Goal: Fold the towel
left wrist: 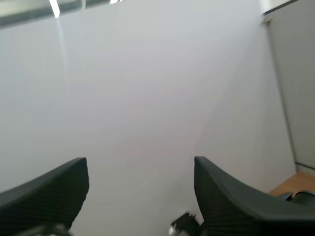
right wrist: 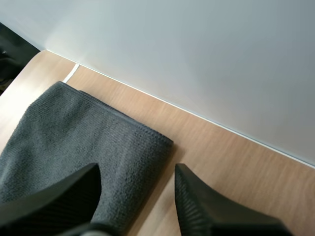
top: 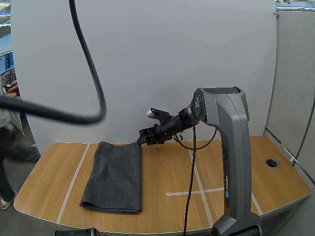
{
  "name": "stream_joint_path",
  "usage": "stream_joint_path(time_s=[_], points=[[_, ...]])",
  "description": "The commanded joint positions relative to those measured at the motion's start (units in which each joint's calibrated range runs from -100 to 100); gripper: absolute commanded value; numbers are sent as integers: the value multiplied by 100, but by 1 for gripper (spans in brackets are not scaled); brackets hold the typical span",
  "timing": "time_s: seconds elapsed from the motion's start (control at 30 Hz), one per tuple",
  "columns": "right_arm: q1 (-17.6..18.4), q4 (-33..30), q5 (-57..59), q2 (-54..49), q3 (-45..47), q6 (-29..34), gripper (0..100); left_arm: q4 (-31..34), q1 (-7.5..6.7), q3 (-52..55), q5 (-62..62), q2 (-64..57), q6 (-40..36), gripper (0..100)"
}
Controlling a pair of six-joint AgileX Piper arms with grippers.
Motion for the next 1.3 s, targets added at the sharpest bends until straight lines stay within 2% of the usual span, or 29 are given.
stream_joint_path(time_s=[0.0, 0.07, 0.37, 0.73, 1.1, 1.27], points=[[-14, 178, 14, 148, -41, -196, 76, 2312, 81, 604, 518, -17, -2121, 98], [-6, 190, 14, 209, -111, -196, 76, 2775, 81, 895, 518, -56, -2377, 98], [167, 156, -65, 378, -472, -195, 76, 2804, 81, 2181, 518, -500, -2458, 98], [220, 113, -46, 810, -893, -6, 76, 3220, 81, 2539, 518, -1012, -2540, 98], [126, -443, -64, 751, -893, 86, 72, 3350, 81, 2846, 518, -1135, -2579, 98], [-49, -448, -46, 585, -893, 151, 80, 3350, 81, 2846, 518, -1135, -2579, 98]])
